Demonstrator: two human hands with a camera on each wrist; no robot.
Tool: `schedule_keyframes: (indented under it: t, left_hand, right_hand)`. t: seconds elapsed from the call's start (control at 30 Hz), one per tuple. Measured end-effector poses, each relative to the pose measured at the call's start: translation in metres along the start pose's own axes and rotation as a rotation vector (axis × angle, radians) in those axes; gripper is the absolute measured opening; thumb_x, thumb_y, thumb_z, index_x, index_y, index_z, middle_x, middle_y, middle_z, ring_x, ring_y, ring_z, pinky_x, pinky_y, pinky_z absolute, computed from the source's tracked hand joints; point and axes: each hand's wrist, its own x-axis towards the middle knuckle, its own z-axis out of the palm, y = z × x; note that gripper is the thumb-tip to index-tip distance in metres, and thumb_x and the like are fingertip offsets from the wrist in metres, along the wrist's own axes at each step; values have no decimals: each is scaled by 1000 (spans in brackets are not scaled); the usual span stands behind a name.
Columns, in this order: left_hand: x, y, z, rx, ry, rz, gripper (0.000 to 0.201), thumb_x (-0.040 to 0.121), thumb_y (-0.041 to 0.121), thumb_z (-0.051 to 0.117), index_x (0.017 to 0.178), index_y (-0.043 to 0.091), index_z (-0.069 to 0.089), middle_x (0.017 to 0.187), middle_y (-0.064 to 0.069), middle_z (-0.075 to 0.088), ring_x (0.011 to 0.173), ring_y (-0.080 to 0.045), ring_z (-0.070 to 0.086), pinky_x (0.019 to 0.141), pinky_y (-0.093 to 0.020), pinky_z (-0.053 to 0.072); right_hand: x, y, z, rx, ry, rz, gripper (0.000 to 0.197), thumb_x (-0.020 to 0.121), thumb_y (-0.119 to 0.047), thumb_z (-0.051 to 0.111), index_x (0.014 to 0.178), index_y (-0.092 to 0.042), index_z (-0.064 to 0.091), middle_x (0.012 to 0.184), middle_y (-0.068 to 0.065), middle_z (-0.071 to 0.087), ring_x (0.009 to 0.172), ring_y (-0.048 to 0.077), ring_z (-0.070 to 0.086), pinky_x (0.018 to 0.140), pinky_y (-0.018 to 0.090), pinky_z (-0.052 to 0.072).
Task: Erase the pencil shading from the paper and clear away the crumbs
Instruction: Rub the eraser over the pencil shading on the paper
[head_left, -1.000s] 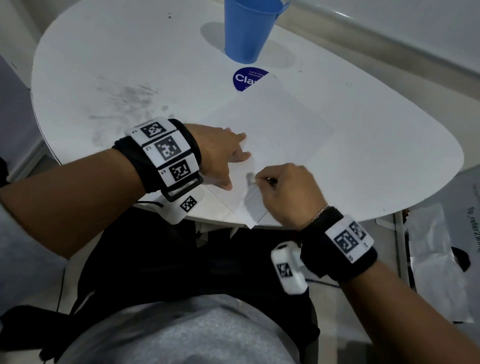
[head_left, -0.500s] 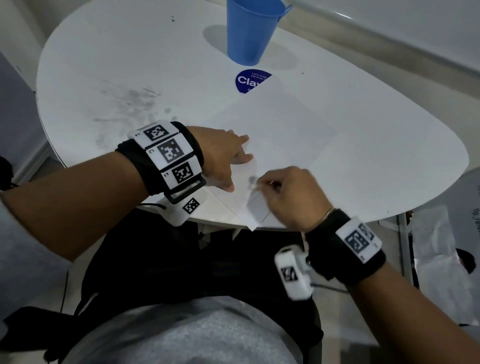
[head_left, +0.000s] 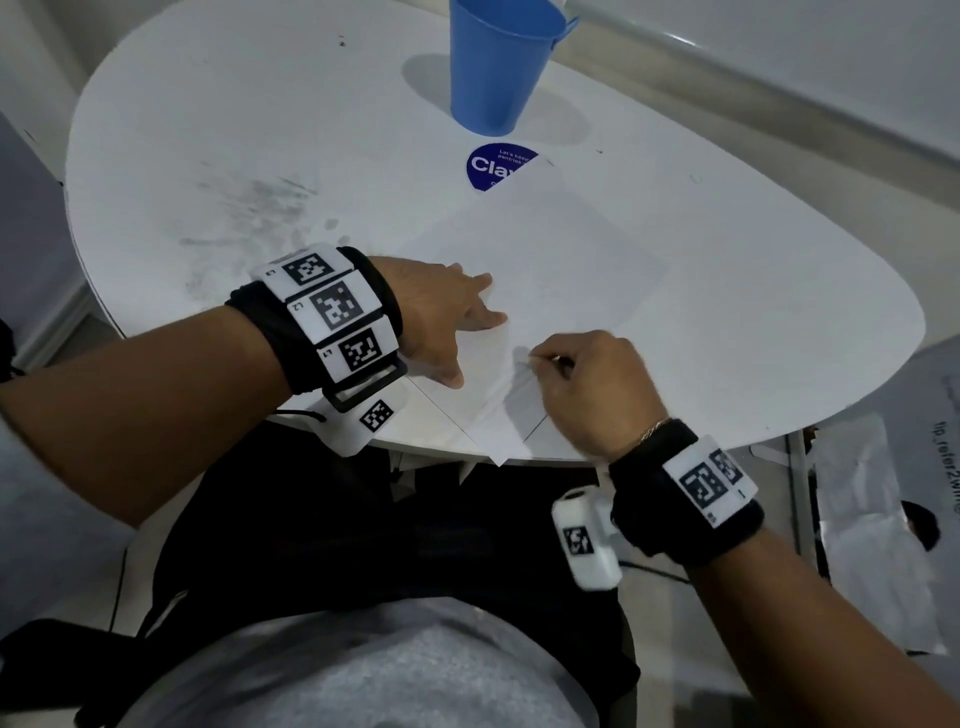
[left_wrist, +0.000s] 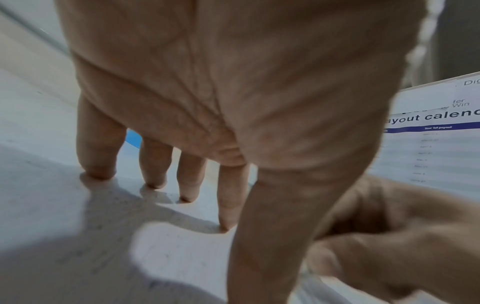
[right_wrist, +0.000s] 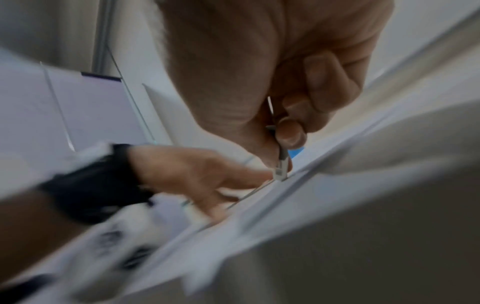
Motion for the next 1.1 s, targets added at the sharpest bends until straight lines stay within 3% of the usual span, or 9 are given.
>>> schedule_keyframes:
  t: [0.07,0.13,0.27,0.37,0.43,0.6,0.77,0.93,1.1]
  left_hand:
    - [-1,0,0,-21,-5,0,85,94,45,66,156,52,9,166,17,-16,154,-7,-11,123,-40,18]
    - [-3,-1,-1,-30,-6,5,82,94,42,66,154,55,12,166,17,-16,154,-6,-10,123,-40,20]
    - [-2,0,0,-11,-17,13,80,96,38,65,154,56,12,166,15,-17,154,-9,-11,123,-40,19]
    - [-1,-3,0,-12,-41,32,82,94,40,66,153,58,13,165,17,-18,153,-8,-13,123,-40,18]
    - [-3,-4,0,-16,-48,40,82,94,40,67,153,57,13,165,18,-19,153,-7,-14,123,-39,17]
    - [-5,-1,0,-14,-43,39,81,95,41,65,154,55,11,166,15,-18,154,-10,-13,122,-39,15]
    - [-5,0,0,1,-39,34,85,94,43,66,155,53,8,165,18,-19,153,-8,-14,123,-39,15]
    - [-7,1,-1,35,-47,20,83,97,41,62,156,53,4,165,16,-20,153,-9,-14,123,-41,16]
    - [-6,2,-1,46,-53,20,85,96,42,63,156,53,5,165,16,-20,153,-9,-15,123,-39,18]
  right_hand:
    - [-12,-13,6,56,-114,-71,14,91,-26,65,94,-24,78,87,-6,76,80,17,68,76,26,53]
    - [-7,-9,4,67,-126,-54,12,91,-26,66,94,-26,78,91,-9,76,78,10,67,75,19,50]
    - [10,13,-6,-2,60,71,15,91,-26,63,86,-22,77,82,-3,75,81,26,67,75,33,53]
    - [-9,-10,6,13,-43,-58,16,91,-27,62,88,-21,77,81,-1,75,78,25,67,73,34,53]
    - [-14,-16,7,42,-116,-90,14,90,-27,64,93,-25,78,90,-7,76,84,18,69,77,28,52]
    - [10,13,-10,-18,43,58,14,90,-23,63,89,-21,77,86,0,75,84,26,68,79,35,53]
    - [-12,-12,3,65,-151,-67,14,91,-23,64,95,-24,78,90,-6,76,78,12,66,74,23,49]
    - [10,14,-9,-16,58,82,16,89,-20,61,87,-19,76,84,0,75,84,27,67,79,37,54]
    - [-11,-11,3,39,-102,-56,15,90,-27,64,86,-21,77,76,-2,74,74,25,66,72,34,52]
